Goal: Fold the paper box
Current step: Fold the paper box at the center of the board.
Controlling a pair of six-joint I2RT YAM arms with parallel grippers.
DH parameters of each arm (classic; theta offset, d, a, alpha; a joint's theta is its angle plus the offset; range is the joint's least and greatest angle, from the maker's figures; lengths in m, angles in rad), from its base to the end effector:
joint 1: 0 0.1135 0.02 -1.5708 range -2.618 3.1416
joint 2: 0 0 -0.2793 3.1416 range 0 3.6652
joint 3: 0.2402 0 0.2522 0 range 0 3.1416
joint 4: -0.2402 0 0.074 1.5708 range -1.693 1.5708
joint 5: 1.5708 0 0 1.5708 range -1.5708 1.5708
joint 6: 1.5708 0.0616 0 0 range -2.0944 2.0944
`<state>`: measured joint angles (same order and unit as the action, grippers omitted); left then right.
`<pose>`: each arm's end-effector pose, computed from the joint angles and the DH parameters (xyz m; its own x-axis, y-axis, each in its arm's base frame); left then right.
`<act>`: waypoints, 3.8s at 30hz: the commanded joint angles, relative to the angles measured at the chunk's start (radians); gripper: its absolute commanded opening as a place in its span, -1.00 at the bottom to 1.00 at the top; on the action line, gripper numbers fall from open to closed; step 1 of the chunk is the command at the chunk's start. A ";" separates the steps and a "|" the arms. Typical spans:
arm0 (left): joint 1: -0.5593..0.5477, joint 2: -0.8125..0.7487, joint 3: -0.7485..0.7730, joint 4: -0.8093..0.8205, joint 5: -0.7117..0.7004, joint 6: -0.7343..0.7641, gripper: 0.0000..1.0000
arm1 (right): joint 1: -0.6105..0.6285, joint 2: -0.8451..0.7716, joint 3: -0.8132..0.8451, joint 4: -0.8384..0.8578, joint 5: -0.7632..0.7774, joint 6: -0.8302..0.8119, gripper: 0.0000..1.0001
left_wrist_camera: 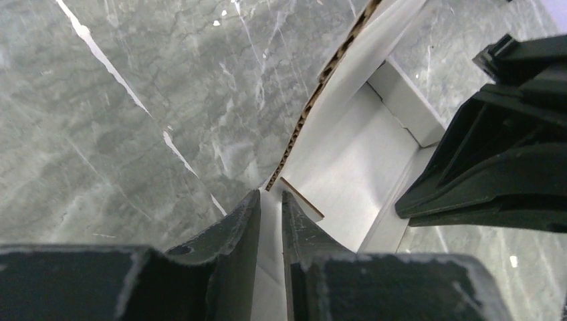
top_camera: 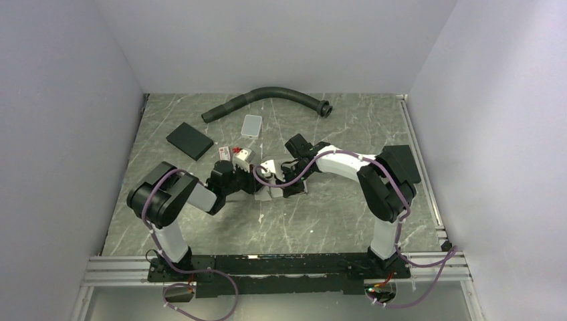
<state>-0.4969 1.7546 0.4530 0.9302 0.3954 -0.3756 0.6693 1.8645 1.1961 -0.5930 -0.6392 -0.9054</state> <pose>0.2664 -0.1715 0.1204 -0.5739 -0.0739 -0.8156 0.5857 0.6590 -0.4719 0.2657 0.2571 0.1585 0.0426 -0.7714 -0.6350 -0.9830 -0.1459 0.1113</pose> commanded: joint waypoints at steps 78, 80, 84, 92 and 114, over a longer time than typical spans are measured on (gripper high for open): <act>-0.057 0.090 -0.094 0.424 0.114 0.293 -0.33 | -0.244 -0.157 -0.215 0.356 0.297 0.662 -0.28; -0.061 0.091 -0.099 0.426 0.121 0.300 -0.33 | -0.242 -0.157 -0.214 0.357 0.314 0.660 -0.41; -0.061 0.098 -0.113 0.440 0.145 0.322 -0.33 | -0.241 -0.146 -0.206 0.351 0.337 0.656 -0.59; -0.061 0.099 -0.141 0.496 0.168 0.329 -0.31 | -0.248 -0.155 -0.199 0.348 0.316 0.639 -0.83; -0.100 0.141 -0.134 0.622 0.377 0.393 -0.14 | -0.274 -0.174 -0.196 0.324 0.135 0.596 -0.93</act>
<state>-0.5888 1.8938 0.3145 1.4635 0.6888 -0.0158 0.3992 1.7157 0.9619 -0.2653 -0.4576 -0.2928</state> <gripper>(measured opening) 0.427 0.144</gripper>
